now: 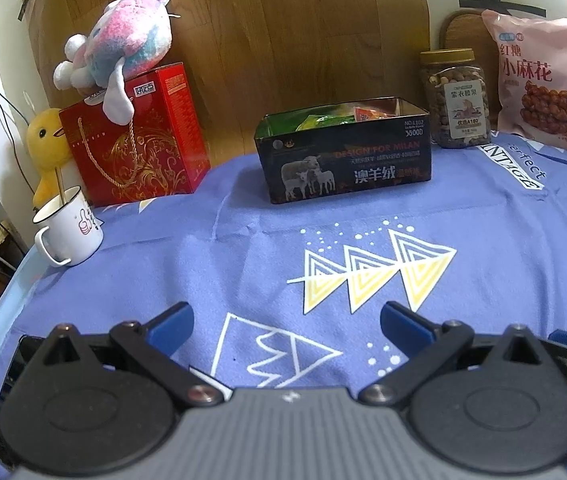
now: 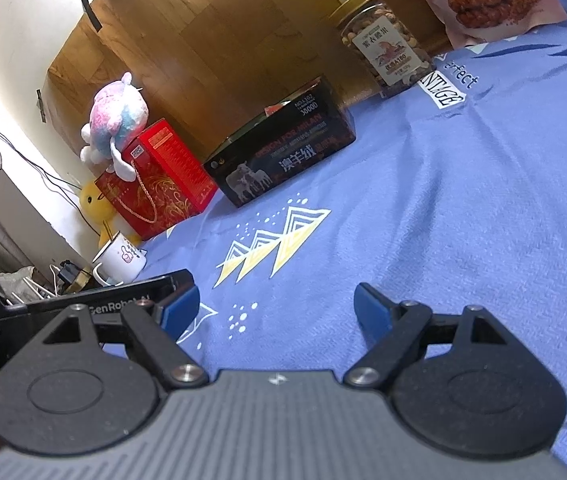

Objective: Organize snacks

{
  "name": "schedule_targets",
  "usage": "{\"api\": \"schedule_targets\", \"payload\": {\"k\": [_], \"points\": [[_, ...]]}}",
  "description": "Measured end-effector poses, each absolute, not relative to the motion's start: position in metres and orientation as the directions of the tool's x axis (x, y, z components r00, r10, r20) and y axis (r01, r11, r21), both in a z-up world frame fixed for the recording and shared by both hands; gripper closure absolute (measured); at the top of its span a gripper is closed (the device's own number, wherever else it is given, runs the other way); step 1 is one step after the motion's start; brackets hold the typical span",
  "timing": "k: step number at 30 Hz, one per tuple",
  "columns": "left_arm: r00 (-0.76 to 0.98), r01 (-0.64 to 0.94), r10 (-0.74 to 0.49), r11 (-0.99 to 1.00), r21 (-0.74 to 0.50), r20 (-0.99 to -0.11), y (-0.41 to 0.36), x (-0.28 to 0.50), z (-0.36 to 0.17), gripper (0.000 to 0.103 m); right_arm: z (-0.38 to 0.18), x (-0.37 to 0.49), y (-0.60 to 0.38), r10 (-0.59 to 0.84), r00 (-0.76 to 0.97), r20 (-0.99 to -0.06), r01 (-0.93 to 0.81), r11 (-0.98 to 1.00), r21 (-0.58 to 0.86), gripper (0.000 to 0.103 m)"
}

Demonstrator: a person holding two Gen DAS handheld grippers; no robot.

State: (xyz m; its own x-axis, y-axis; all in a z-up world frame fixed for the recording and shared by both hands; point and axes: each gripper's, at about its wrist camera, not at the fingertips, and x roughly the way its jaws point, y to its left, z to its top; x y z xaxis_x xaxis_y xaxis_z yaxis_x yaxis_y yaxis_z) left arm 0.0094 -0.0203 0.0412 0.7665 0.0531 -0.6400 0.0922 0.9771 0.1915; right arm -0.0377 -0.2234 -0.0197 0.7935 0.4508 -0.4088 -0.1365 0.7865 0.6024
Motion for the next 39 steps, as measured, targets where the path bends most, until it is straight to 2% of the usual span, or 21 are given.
{"api": "schedule_targets", "payload": {"k": [39], "points": [[0.751, 0.074, 0.075, 0.977, 0.198, -0.656, -0.0166, 0.0063, 0.0366, 0.0, -0.0188, -0.0423, -0.2255, 0.438, 0.808, -0.395, -0.13, 0.785, 0.605, 0.017]]}}
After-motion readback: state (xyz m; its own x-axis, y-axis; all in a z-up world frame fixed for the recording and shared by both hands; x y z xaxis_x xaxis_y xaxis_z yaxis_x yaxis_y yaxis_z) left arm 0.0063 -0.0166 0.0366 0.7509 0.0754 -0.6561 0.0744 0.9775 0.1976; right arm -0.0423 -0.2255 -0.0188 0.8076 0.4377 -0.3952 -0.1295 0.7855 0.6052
